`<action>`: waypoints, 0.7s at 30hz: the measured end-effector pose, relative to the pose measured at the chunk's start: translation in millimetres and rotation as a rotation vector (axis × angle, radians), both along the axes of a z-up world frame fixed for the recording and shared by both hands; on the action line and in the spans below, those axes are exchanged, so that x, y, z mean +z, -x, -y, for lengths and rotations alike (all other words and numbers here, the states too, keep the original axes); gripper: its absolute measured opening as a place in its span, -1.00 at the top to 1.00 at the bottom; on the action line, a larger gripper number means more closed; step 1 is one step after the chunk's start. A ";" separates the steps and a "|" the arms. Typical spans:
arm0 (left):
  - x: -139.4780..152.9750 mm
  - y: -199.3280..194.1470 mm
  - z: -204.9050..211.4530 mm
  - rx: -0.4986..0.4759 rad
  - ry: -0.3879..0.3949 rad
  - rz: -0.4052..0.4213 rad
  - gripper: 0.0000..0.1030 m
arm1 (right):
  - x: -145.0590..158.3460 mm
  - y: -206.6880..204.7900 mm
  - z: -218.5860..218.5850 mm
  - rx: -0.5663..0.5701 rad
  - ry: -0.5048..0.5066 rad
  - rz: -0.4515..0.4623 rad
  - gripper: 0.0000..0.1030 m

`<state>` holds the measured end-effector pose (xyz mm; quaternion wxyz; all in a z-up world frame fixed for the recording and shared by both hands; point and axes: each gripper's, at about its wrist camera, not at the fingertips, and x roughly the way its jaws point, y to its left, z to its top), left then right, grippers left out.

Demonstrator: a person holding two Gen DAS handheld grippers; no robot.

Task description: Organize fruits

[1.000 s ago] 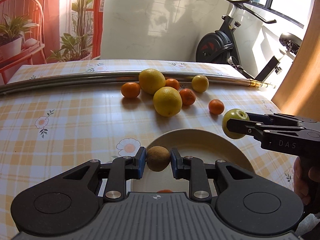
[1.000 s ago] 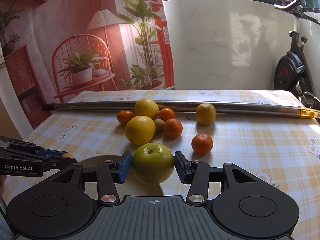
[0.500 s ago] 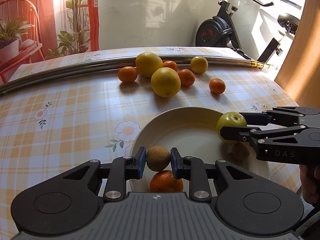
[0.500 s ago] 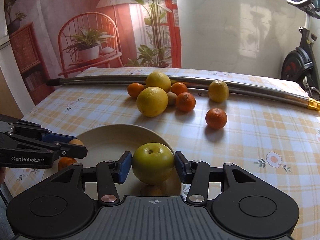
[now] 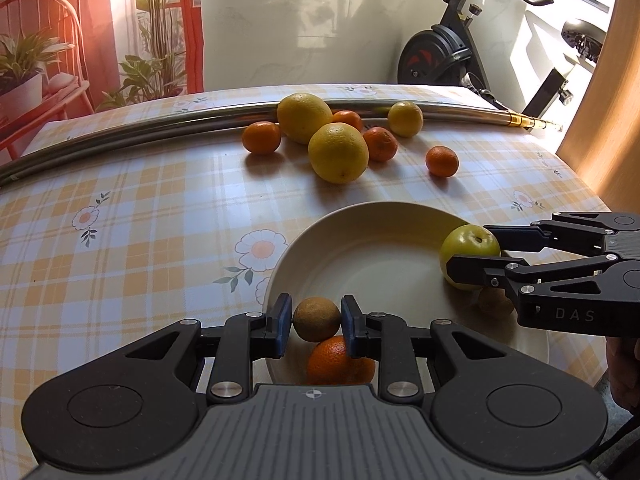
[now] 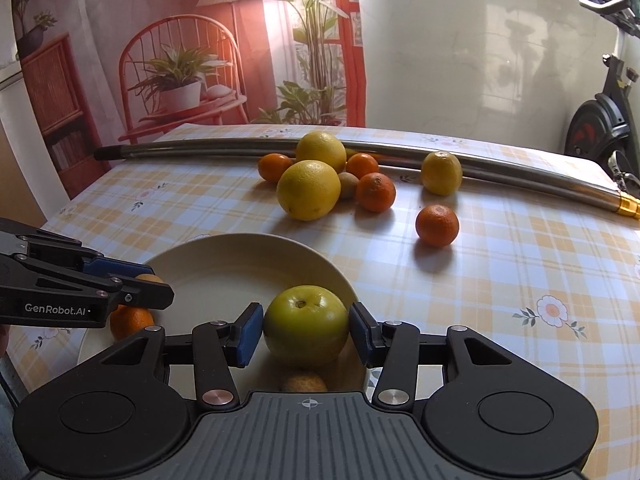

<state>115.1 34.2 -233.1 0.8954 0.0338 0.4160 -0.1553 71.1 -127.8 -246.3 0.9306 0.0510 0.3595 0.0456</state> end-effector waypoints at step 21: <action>2.4 4.8 -8.4 0.040 0.027 -0.004 0.45 | 9.6 4.6 9.6 -0.021 0.003 0.048 0.14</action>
